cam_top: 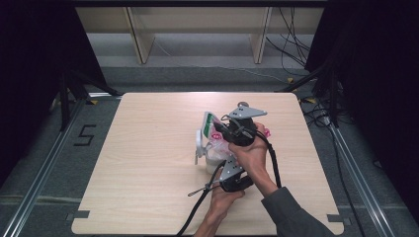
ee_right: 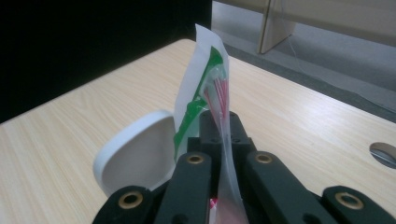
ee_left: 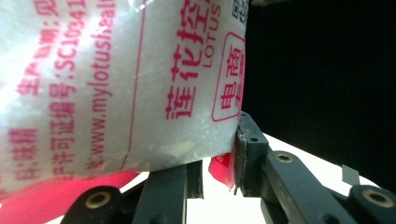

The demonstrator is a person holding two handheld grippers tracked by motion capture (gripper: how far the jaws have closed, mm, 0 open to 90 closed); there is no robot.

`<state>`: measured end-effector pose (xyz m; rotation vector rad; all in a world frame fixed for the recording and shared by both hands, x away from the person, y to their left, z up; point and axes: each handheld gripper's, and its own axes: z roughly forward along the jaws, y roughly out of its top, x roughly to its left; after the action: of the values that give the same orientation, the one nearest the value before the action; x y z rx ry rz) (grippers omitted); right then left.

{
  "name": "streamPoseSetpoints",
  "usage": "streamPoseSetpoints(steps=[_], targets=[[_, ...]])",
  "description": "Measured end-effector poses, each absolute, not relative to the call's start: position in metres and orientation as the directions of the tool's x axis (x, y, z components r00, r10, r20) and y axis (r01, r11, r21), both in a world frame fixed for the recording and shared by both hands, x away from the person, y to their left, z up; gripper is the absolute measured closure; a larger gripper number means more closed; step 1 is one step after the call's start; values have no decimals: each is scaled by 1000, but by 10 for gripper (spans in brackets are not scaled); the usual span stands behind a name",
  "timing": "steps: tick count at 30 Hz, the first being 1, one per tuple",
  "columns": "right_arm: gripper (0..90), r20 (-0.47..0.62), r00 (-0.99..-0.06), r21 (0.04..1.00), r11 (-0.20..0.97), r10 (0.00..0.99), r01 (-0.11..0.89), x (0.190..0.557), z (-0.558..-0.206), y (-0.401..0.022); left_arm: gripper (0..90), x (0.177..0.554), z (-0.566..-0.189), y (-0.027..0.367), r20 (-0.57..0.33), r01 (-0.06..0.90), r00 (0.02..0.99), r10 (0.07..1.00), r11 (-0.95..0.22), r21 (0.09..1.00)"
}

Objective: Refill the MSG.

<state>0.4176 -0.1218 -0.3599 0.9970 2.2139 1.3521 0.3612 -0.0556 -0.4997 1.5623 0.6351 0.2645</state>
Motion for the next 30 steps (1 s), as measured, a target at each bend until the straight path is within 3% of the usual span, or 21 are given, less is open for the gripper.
streamPoseSetpoints(steps=[30], targets=[[900,50,-683,881,290,729,375,420,-361,-122,756,361,-499,-56,-197,227,813,548,14,974]])
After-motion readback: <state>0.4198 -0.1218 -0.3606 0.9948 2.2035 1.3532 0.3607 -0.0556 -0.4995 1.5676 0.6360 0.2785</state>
